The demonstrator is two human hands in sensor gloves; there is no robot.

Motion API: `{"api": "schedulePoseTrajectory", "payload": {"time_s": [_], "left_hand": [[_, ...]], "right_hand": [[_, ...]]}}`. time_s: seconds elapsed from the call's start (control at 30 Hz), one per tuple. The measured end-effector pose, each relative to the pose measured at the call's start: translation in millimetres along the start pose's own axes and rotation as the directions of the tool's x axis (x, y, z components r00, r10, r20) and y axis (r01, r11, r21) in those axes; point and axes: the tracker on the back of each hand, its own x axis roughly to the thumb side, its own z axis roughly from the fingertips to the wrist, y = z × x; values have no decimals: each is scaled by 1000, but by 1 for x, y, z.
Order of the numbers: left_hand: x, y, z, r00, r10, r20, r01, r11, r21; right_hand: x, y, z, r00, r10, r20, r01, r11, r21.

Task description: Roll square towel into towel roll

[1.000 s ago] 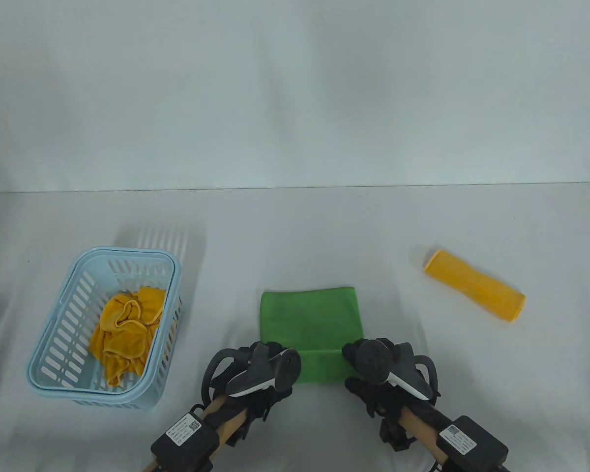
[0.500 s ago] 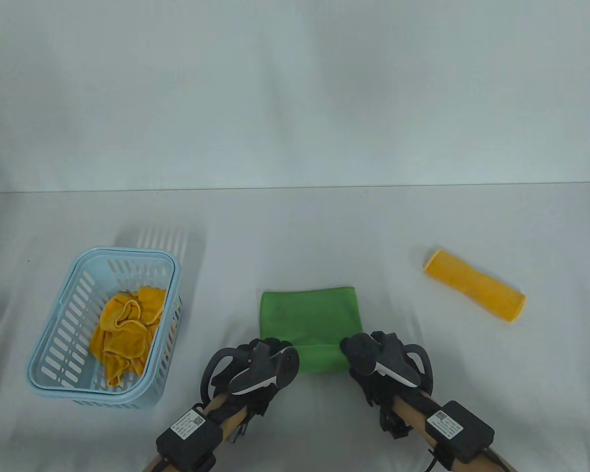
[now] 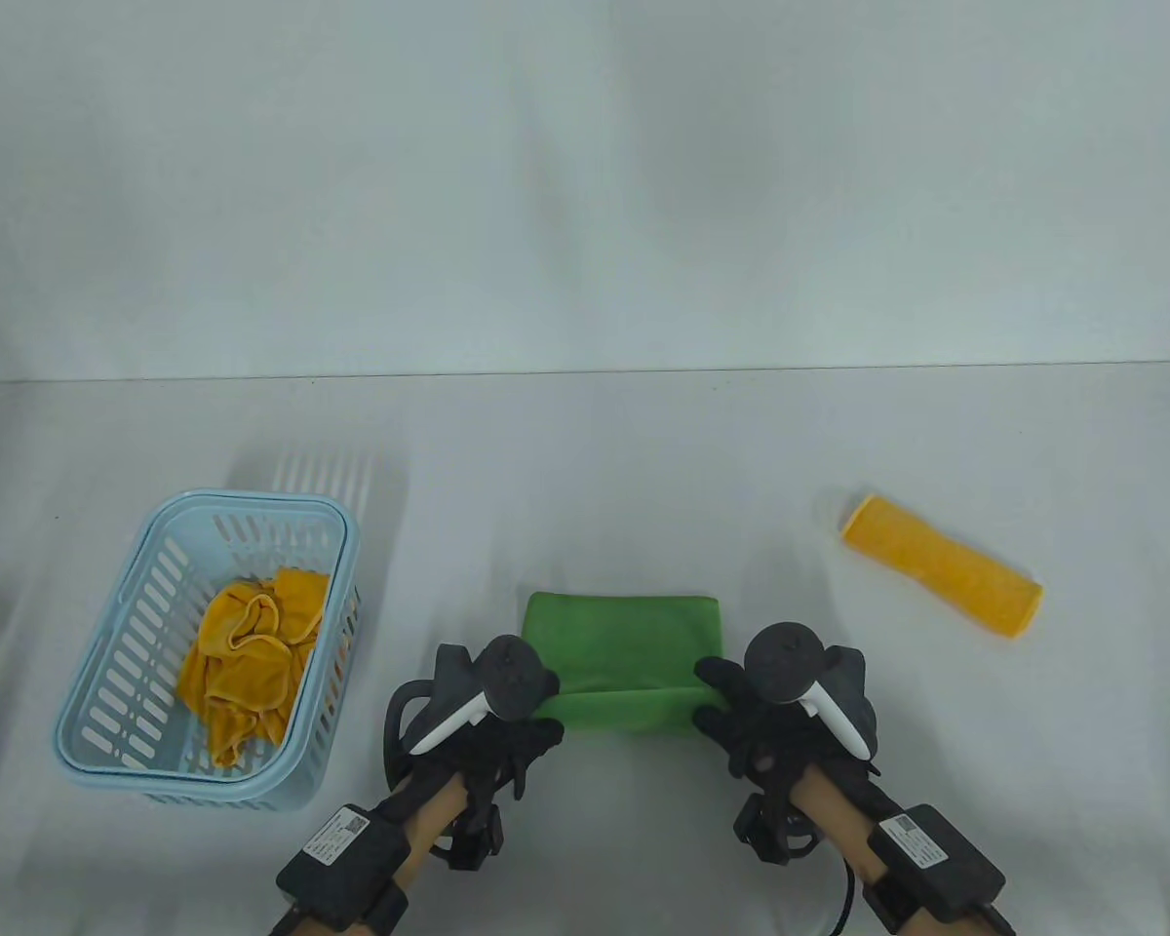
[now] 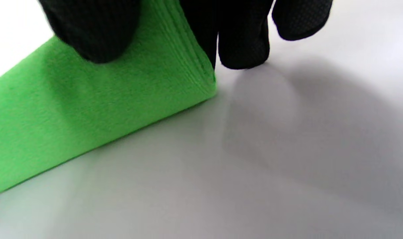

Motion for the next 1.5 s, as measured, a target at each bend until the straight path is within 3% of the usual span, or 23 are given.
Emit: {"api": "schedulePoseTrajectory", "payload": {"time_s": [0.27,0.57,0.8,1.03,1.13,1.23,1.33,1.5], "left_hand": [[-8,2,-2,995,84,-53,-85,996,-18],[-10,-2,-7,996,49,-74,-53,997,-48],[-16,0,-7,988,-45,-150,53,998,46],[-26,9,-3,983,-30,-180,47,994,94],[-19,13,2,987,-63,-148,82,989,125],[-2,17,12,988,-133,-73,144,974,175],[20,9,17,968,-238,82,225,964,143],[40,-10,15,897,-419,141,403,906,125]], "right_hand": [[-3,1,0,998,-31,-59,32,999,16],[-7,3,-5,995,-2,-103,5,999,31],[-10,1,-6,988,72,-135,-77,996,-37],[-16,-16,-2,990,-5,-141,-7,996,-85],[-11,-23,4,995,-11,-103,-1,993,-119],[1,-25,15,1000,20,16,-17,991,-132],[16,-14,21,979,62,194,-61,998,-10],[27,9,22,947,257,192,-267,963,26]]}}
